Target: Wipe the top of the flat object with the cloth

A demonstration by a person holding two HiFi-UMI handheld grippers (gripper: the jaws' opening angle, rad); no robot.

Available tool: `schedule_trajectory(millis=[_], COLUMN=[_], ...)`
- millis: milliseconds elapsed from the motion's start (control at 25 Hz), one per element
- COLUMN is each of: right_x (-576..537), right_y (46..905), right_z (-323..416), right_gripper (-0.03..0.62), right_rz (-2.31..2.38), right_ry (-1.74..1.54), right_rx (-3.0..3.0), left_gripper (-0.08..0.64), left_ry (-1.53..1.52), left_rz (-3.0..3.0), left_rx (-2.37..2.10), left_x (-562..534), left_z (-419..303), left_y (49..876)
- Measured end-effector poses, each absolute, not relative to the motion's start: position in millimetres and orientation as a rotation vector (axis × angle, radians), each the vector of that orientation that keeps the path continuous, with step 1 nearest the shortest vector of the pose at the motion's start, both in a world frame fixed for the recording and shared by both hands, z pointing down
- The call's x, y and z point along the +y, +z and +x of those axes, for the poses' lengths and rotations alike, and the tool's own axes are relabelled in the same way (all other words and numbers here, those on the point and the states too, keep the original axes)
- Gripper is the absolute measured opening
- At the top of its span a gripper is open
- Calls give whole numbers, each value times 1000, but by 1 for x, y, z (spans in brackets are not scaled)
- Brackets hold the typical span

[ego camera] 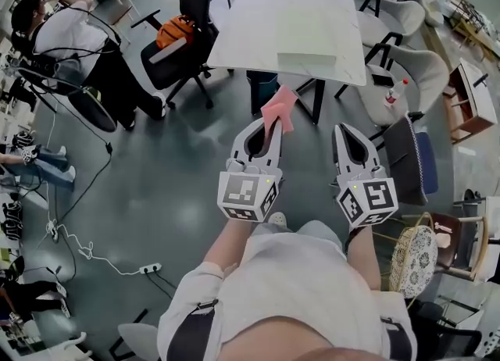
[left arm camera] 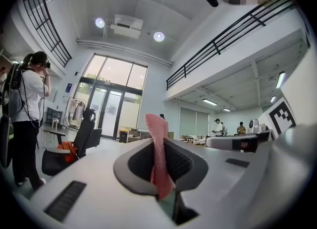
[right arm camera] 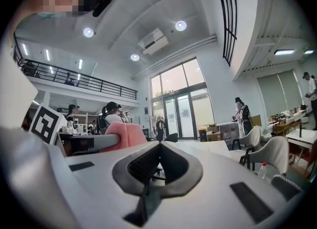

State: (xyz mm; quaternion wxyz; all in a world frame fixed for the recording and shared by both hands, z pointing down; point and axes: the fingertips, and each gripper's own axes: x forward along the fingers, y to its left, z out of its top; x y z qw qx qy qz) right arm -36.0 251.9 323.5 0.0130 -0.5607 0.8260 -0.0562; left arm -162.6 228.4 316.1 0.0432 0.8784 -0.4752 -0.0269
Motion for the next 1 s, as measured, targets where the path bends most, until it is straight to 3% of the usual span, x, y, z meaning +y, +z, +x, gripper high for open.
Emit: schedule_trajectory(millis=[1000], right_x=[96], right_y=[331], right_z=[25], right_gripper=[9], right_rz=[-1649], right_ry=[-184], right_rx=[2632], left_gripper=[35], left_ry=[-74], left_rz=[2604], left_rx=[-1568], left_x=[80], left_z=[-110], left_y=[324])
